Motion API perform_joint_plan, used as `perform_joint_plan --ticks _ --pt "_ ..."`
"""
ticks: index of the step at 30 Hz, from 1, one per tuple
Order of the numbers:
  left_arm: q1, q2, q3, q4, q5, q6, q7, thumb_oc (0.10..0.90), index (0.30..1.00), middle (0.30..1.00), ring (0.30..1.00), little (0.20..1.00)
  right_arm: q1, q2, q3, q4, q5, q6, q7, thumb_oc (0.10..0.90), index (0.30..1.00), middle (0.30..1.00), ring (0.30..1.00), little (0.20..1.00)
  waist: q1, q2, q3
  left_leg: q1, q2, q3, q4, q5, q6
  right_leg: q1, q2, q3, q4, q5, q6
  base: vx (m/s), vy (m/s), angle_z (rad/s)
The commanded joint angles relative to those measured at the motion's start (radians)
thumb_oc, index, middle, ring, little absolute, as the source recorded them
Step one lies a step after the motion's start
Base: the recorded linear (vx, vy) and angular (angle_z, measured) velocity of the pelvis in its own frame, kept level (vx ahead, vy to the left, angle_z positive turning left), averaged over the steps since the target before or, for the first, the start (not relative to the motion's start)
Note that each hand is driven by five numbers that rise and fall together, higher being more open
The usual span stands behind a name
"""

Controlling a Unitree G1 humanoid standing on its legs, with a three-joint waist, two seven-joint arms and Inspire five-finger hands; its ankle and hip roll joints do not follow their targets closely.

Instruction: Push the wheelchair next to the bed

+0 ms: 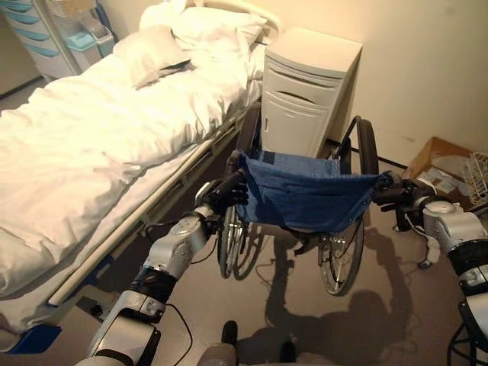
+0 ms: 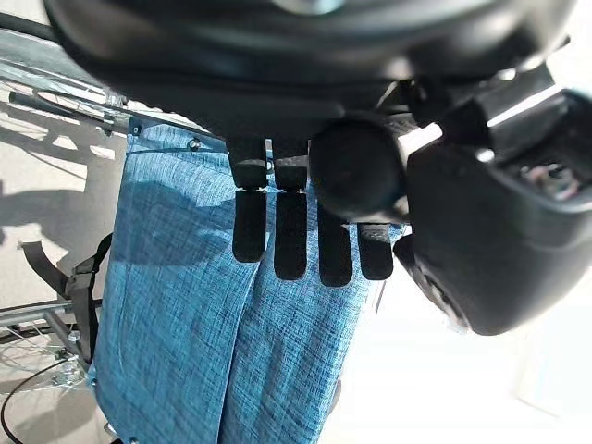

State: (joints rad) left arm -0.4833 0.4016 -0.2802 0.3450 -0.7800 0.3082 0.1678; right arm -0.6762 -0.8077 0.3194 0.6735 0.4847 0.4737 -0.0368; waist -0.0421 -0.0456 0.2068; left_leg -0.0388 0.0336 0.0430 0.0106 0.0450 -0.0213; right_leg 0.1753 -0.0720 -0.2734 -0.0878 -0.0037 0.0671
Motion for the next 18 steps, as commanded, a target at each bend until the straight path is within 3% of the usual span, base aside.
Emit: perform_joint_plan --ticks 1,17,18 --pt "-0.090 -0.006 -0.024 -0.055 -0.002 -0.069 -0.003 0.400 0.300 0.300 0.300 0.300 -0.186 0.168 0.086 -0.065 -0.025 -0.148 0.094 0.400 0.300 0.300 0.300 0.300 0.136 -0.012 -0.114 0.086 -0.024 -0.023 0.018 0.003 -0.033 -0.029 0.001 0.039 0.022 0.066 -0.014 0.00 0.000 0.00" --pt "-0.098 -0.002 -0.013 -0.030 -0.023 -0.068 0.006 0.400 0.300 0.300 0.300 0.300 -0.227 0.157 0.095 -0.007 -0.064 -0.141 0.105 0.400 0.300 0.300 0.300 0.300 0.135 0.017 -0.156 0.141 -0.015 0.016 -0.086 0.035 -0.050 -0.021 0.009 0.011 0.001 0.059 -0.007 0.00 0.006 0.00" --pt "-0.096 -0.001 -0.010 -0.027 -0.018 -0.065 0.014 0.471 0.406 0.406 0.406 0.406 -0.224 0.158 0.092 -0.007 -0.051 -0.139 0.096 0.800 0.900 0.900 0.900 0.900 0.135 0.019 -0.157 0.143 -0.015 0.016 -0.088 0.035 -0.051 -0.018 0.009 0.009 0.001 0.057 -0.007 0.00 0.000 0.00"
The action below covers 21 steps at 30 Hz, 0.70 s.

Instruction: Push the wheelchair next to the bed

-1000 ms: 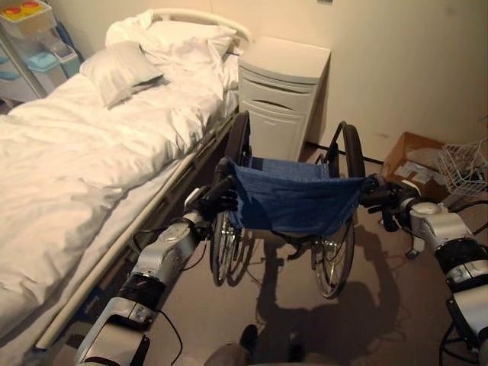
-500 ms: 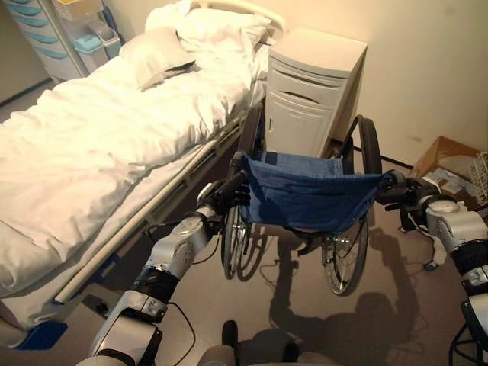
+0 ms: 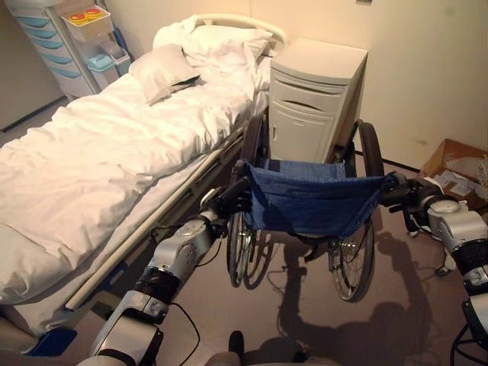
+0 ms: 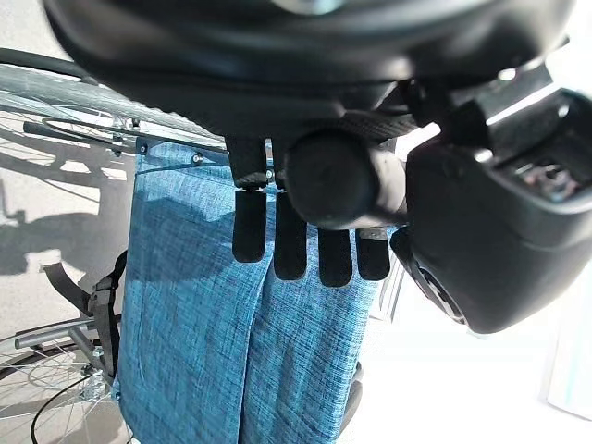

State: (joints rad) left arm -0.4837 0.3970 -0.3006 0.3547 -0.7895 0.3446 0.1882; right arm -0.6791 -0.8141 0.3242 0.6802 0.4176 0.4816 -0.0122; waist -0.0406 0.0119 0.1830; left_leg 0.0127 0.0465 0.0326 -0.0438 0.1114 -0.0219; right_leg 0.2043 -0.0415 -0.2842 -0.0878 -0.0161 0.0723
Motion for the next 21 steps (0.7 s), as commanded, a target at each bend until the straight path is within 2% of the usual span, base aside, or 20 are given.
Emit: perform_joint_plan --ticks 1,2,9,13,18,21 --pt "-0.095 0.004 0.011 -0.035 -0.002 -0.104 -0.004 0.573 0.559 0.559 0.559 0.559 -0.221 0.166 0.086 -0.014 0.021 -0.146 0.069 0.800 0.900 0.900 0.900 0.900 0.134 -0.038 -0.134 0.092 -0.028 0.027 -0.035 -0.032 -0.050 -0.047 -0.021 0.019 0.001 0.069 -0.012 0.00 0.000 0.00" --pt "-0.096 0.007 0.012 -0.030 0.010 -0.105 0.004 0.800 0.900 0.900 0.900 0.900 -0.219 0.171 0.085 -0.014 0.028 -0.146 0.062 0.800 0.900 0.900 0.900 0.900 0.134 -0.036 -0.135 0.094 -0.028 0.027 -0.037 -0.031 -0.050 -0.045 -0.021 0.018 0.001 0.068 -0.013 0.00 0.000 0.00" --pt "-0.106 0.043 0.041 0.017 0.058 -0.143 0.057 0.800 0.900 0.900 0.900 0.900 -0.190 0.191 0.059 -0.030 0.098 -0.147 0.038 0.800 0.900 0.900 0.900 0.900 0.125 -0.031 -0.140 0.105 -0.032 0.026 -0.044 -0.039 -0.045 -0.036 -0.018 0.018 0.001 0.064 -0.015 0.03 0.025 0.00" --pt "-0.106 0.065 0.063 0.032 0.078 -0.160 0.067 0.800 0.900 0.900 0.900 0.900 -0.161 0.186 0.033 -0.064 0.144 -0.125 0.033 0.800 0.900 0.900 0.900 0.900 0.117 -0.031 -0.139 0.111 -0.034 0.028 -0.044 -0.046 -0.041 -0.033 -0.018 0.022 0.001 0.064 -0.015 0.01 0.007 0.00" --pt "-0.089 0.122 0.108 0.026 0.107 -0.190 0.074 0.800 0.900 0.900 0.900 0.900 -0.085 0.147 -0.037 -0.133 0.210 -0.063 0.027 0.800 0.900 0.900 0.900 0.900 0.097 -0.034 -0.140 0.120 -0.038 0.036 -0.044 -0.062 -0.032 -0.034 -0.015 0.038 0.001 0.063 -0.012 0.01 0.013 -0.01" --pt "-0.079 0.163 0.141 0.021 0.126 -0.195 0.064 0.800 0.900 0.900 0.900 0.900 -0.052 0.096 -0.078 -0.146 0.213 0.003 0.033 0.800 0.900 0.900 0.900 0.900 0.084 -0.037 -0.144 0.125 -0.039 0.044 -0.044 -0.071 -0.029 -0.037 -0.013 0.048 0.001 0.064 -0.009 0.01 0.014 -0.02"
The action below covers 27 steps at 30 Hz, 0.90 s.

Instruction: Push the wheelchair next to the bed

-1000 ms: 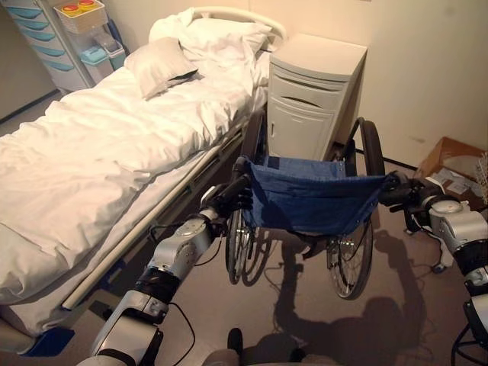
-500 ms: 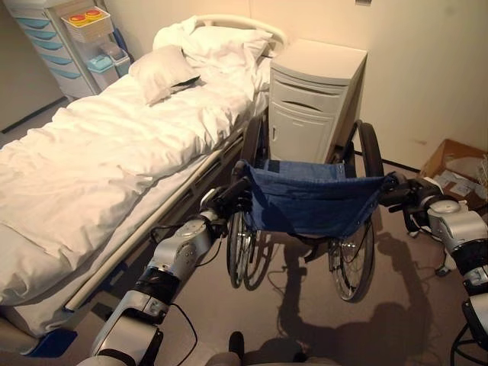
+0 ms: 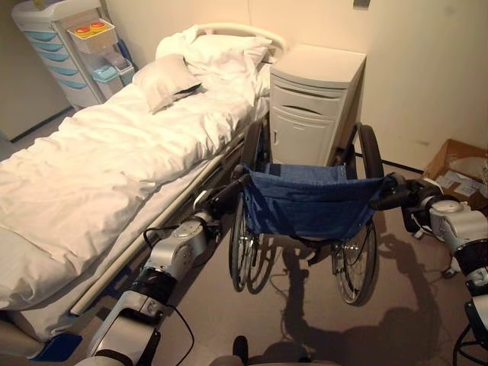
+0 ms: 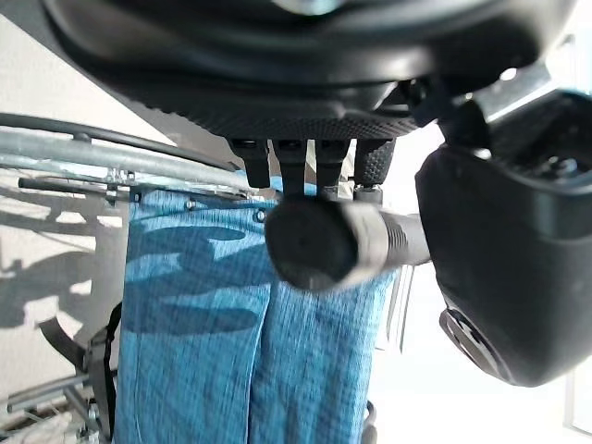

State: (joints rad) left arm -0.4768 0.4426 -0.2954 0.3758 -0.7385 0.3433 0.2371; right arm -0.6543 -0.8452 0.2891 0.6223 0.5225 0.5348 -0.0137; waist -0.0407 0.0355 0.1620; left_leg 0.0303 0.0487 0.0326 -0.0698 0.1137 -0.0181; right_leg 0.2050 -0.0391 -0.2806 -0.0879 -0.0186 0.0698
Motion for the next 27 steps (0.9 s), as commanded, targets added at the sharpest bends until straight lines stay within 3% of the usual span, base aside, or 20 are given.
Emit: perform_joint_plan --ticks 1,9,18,21,27 --pt "-0.084 0.132 0.143 -0.008 0.079 -0.191 0.015 0.800 0.900 0.900 0.900 0.900 -0.067 0.113 -0.054 -0.091 0.099 -0.047 0.039 0.800 0.900 0.900 0.900 0.900 0.081 -0.062 -0.123 0.109 -0.043 0.045 -0.017 -0.076 -0.031 -0.038 -0.015 0.048 0.001 0.066 -0.006 0.00 0.000 0.00" --pt "-0.064 0.281 0.211 -0.005 0.159 -0.189 -0.021 0.800 0.900 0.900 0.900 0.900 -0.026 -0.052 -0.156 -0.130 0.013 -0.039 0.011 0.800 0.900 0.900 0.900 0.900 0.055 -0.067 -0.133 0.122 -0.050 0.071 -0.017 -0.099 -0.018 -0.042 -0.015 0.080 0.001 0.069 0.003 0.00 0.012 -0.01" --pt "-0.045 0.355 0.276 0.042 0.115 -0.222 -0.044 0.800 0.900 0.900 0.900 0.900 -0.006 -0.158 -0.284 -0.143 0.034 -0.079 -0.085 0.800 0.900 0.900 0.900 0.900 0.032 -0.069 -0.143 0.128 -0.056 0.090 -0.017 -0.118 -0.006 -0.052 -0.016 0.121 0.001 0.074 0.012 -0.01 0.024 0.04" --pt "-0.045 0.367 0.285 0.053 0.102 -0.232 -0.049 0.800 0.900 0.900 0.900 0.900 0.000 -0.189 -0.299 -0.138 -0.034 -0.097 -0.099 0.800 0.900 0.900 0.900 0.900 0.028 -0.070 -0.147 0.127 -0.057 0.096 -0.017 -0.121 -0.003 -0.058 -0.016 0.132 0.001 0.078 0.016 -0.02 0.018 0.09" --pt "-0.041 0.379 0.285 0.039 0.092 -0.226 -0.047 0.800 0.900 0.900 0.900 0.900 -0.002 -0.265 -0.273 -0.138 -0.352 -0.113 -0.129 0.800 0.900 0.900 0.900 0.900 0.022 -0.072 -0.148 0.124 -0.059 0.106 -0.017 -0.123 0.003 -0.070 -0.014 0.154 0.001 0.085 0.020 -0.01 0.002 0.01"
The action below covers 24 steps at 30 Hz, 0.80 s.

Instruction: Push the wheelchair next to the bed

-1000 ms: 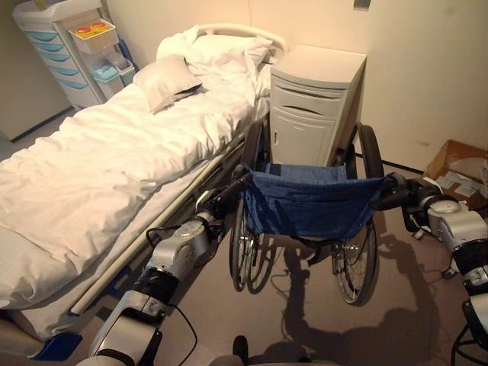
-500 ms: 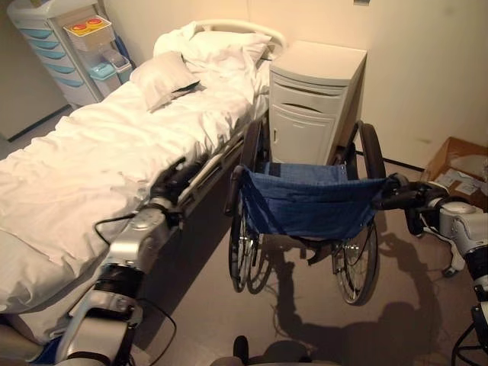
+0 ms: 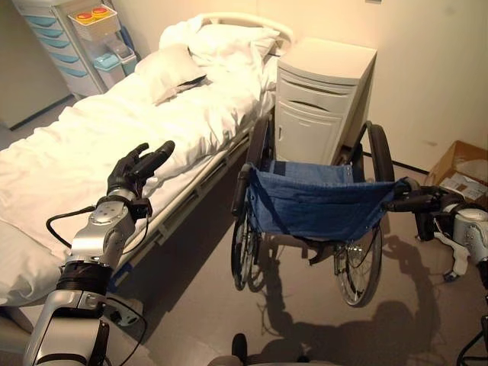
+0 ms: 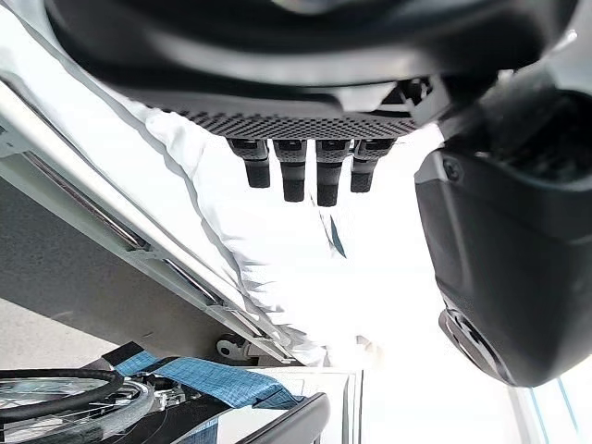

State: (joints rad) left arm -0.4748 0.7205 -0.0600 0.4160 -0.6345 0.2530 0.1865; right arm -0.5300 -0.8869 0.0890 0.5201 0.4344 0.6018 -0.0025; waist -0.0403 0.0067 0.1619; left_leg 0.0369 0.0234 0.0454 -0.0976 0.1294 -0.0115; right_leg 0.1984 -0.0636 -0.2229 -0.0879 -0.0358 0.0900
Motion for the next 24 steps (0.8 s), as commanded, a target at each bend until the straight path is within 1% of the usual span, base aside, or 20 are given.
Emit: perform_joint_plan --ticks 1,2,3,6,7,8,11,12,13,14,15,18,19,20,21,22,23,24 --pt "-0.040 0.102 0.052 -0.006 -0.012 -0.133 0.004 0.800 0.900 0.900 0.900 0.900 -0.126 -0.237 -0.068 -0.041 -0.317 -0.182 -0.141 0.800 0.900 0.900 0.900 0.900 0.020 -0.044 -0.148 0.117 -0.034 0.095 0.010 -0.139 -0.002 -0.065 0.011 0.101 0.001 0.103 0.001 -0.03 0.009 0.04" --pt "-0.031 0.099 0.055 -0.015 -0.011 -0.132 0.008 0.800 0.900 0.900 0.900 0.900 -0.119 -0.249 -0.062 -0.049 -0.362 -0.191 -0.144 0.800 0.900 0.900 0.900 0.900 0.018 -0.044 -0.148 0.116 -0.035 0.096 0.010 -0.139 0.000 -0.067 0.012 0.107 0.001 0.104 0.002 -0.02 0.007 0.06" --pt "-0.028 0.099 0.056 -0.018 -0.012 -0.131 0.009 0.800 0.900 0.900 0.900 0.900 -0.117 -0.251 -0.062 -0.052 -0.368 -0.191 -0.144 0.800 0.900 0.900 0.900 0.900 0.018 -0.043 -0.148 0.116 -0.035 0.097 0.010 -0.139 0.000 -0.068 0.012 0.108 0.001 0.104 0.002 -0.02 0.008 0.10" --pt "-0.004 0.091 0.076 -0.040 -0.008 -0.127 0.015 0.800 0.900 0.900 0.900 0.900 -0.078 -0.245 -0.076 -0.115 -0.447 -0.185 -0.161 0.800 0.900 0.900 0.900 0.900 0.012 -0.041 -0.145 0.115 -0.034 0.102 0.010 -0.141 0.004 -0.071 0.012 0.119 0.001 0.106 0.003 -0.01 0.005 0.10" --pt "-0.002 0.091 0.076 -0.042 -0.008 -0.126 0.015 0.800 0.900 0.900 0.900 0.900 -0.074 -0.244 -0.080 -0.118 -0.448 -0.183 -0.161 0.800 0.900 0.900 0.900 0.900 0.012 -0.041 -0.146 0.116 -0.034 0.102 0.010 -0.141 0.004 -0.071 0.012 0.119 0.001 0.106 0.003 -0.01 0.004 0.07" --pt "0.005 0.089 0.086 -0.051 -0.007 -0.120 0.019 0.800 0.900 0.900 0.900 0.900 -0.051 -0.233 -0.097 -0.146 -0.466 -0.193 -0.185 0.800 0.900 0.900 0.900 0.900 0.009 -0.039 -0.145 0.116 -0.034 0.104 0.010 -0.142 0.005 -0.072 0.012 0.123 0.001 0.107 0.003 0.00 0.004 0.03" --pt "0.014 0.081 0.096 -0.050 -0.003 -0.124 0.021 0.800 0.900 0.900 0.900 0.900 -0.025 -0.209 -0.122 -0.173 -0.448 -0.208 -0.220 0.800 0.900 0.900 0.900 0.900 0.006 -0.038 -0.143 0.117 -0.033 0.106 0.010 -0.143 0.006 -0.073 0.012 0.127 0.001 0.108 0.004 0.00 0.000 0.00" --pt "0.021 0.075 0.103 -0.046 0.001 -0.130 0.016 0.800 0.900 0.900 0.900 0.900 -0.012 -0.189 -0.139 -0.187 -0.407 -0.209 -0.239 0.800 0.900 0.900 0.900 0.900 0.006 -0.036 -0.141 0.117 -0.033 0.107 0.010 -0.144 0.006 -0.074 0.011 0.129 0.001 0.108 0.005 0.00 0.000 0.00" --pt "0.022 0.074 0.103 -0.045 0.002 -0.131 0.015 0.800 0.900 0.900 0.900 0.900 -0.009 -0.184 -0.142 -0.190 -0.395 -0.208 -0.242 0.800 0.900 0.900 0.900 0.900 0.006 -0.036 -0.141 0.117 -0.033 0.108 0.010 -0.144 0.006 -0.074 0.011 0.129 0.001 0.107 0.005 0.00 0.000 0.00" --pt "0.027 0.068 0.110 -0.043 0.005 -0.133 0.010 0.800 0.900 0.900 0.900 0.900 0.006 -0.158 -0.159 -0.196 -0.321 -0.213 -0.259 0.800 0.900 0.900 0.900 0.900 0.006 -0.034 -0.141 0.117 -0.033 0.110 0.010 -0.145 0.006 -0.074 0.010 0.128 0.001 0.107 0.006 0.00 0.000 0.00" --pt "0.031 0.066 0.112 -0.044 0.008 -0.133 0.008 0.800 0.900 0.900 0.900 0.900 0.018 -0.140 -0.173 -0.196 -0.277 -0.218 -0.278 0.800 0.900 0.900 0.900 0.900 0.007 -0.033 -0.141 0.117 -0.032 0.111 0.010 -0.146 0.006 -0.074 0.009 0.127 0.001 0.107 0.006 0.00 0.000 0.00" --pt "0.033 0.064 0.113 -0.036 0.008 -0.137 -0.002 0.800 0.900 0.900 0.900 0.900 0.035 -0.116 -0.197 -0.180 -0.231 -0.239 -0.312 0.800 0.900 0.900 0.900 0.900 0.009 -0.032 -0.141 0.117 -0.032 0.112 0.010 -0.146 0.005 -0.075 0.008 0.124 0.001 0.108 0.007 0.00 0.000 0.00" --pt "0.032 0.064 0.110 -0.034 0.002 -0.136 -0.003 0.800 0.900 0.900 0.900 0.900 0.042 -0.105 -0.210 -0.164 -0.168 -0.266 -0.336 0.800 0.900 0.900 0.900 0.900 0.009 -0.031 -0.141 0.117 -0.032 0.113 0.010 -0.147 0.005 -0.075 0.008 0.122 0.001 0.108 0.008 0.00 0.000 0.00" --pt "0.032 0.063 0.109 -0.034 0.001 -0.135 -0.003 0.800 0.900 0.900 0.900 0.900 0.043 -0.099 -0.214 -0.162 -0.144 -0.271 -0.344 0.800 0.900 0.900 0.900 0.900 0.009 -0.031 -0.141 0.117 -0.032 0.114 0.010 -0.147 0.005 -0.075 0.008 0.122 0.001 0.108 0.008 0.00 0.000 0.00" --pt "0.034 0.059 0.108 -0.034 0.003 -0.135 -0.003 0.800 0.900 0.900 0.900 0.900 0.049 -0.078 -0.232 -0.159 -0.024 -0.290 -0.368 0.800 0.900 0.900 0.900 0.900 0.009 -0.031 -0.141 0.117 -0.032 0.115 0.010 -0.148 0.004 -0.075 0.008 0.122 0.001 0.108 0.008 0.00 0.000 0.00" --pt "0.035 0.058 0.107 -0.035 0.003 -0.135 -0.002 0.800 0.900 0.900 0.900 0.900 0.051 -0.072 -0.237 -0.160 0.016 -0.295 -0.378 0.800 0.900 0.900 0.900 0.900 0.009 -0.031 -0.141 0.117 -0.031 0.116 0.010 -0.148 0.005 -0.075 0.008 0.121 0.001 0.107 0.008 0.00 0.000 0.00" --pt "0.037 0.053 0.106 -0.029 0.003 -0.140 -0.004 0.800 0.900 0.900 0.900 0.900 0.057 -0.041 -0.259 -0.153 0.159 -0.321 -0.394 0.800 0.900 0.900 0.900 0.900 0.009 -0.031 -0.141 0.117 -0.031 0.117 0.010 -0.150 0.005 -0.075 0.007 0.121 0.001 0.107 0.008 0.00 0.000 0.00" --pt "0.038 0.050 0.105 -0.020 0.005 -0.147 -0.011 0.800 0.900 0.900 0.900 0.900 0.062 -0.016 -0.276 -0.136 0.264 -0.349 -0.401 0.800 0.900 0.900 0.900 0.900 0.009 -0.031 -0.141 0.117 -0.032 0.116 0.010 -0.152 0.005 -0.075 0.007 0.120 0.001 0.106 0.008 0.00 0.000 0.00"
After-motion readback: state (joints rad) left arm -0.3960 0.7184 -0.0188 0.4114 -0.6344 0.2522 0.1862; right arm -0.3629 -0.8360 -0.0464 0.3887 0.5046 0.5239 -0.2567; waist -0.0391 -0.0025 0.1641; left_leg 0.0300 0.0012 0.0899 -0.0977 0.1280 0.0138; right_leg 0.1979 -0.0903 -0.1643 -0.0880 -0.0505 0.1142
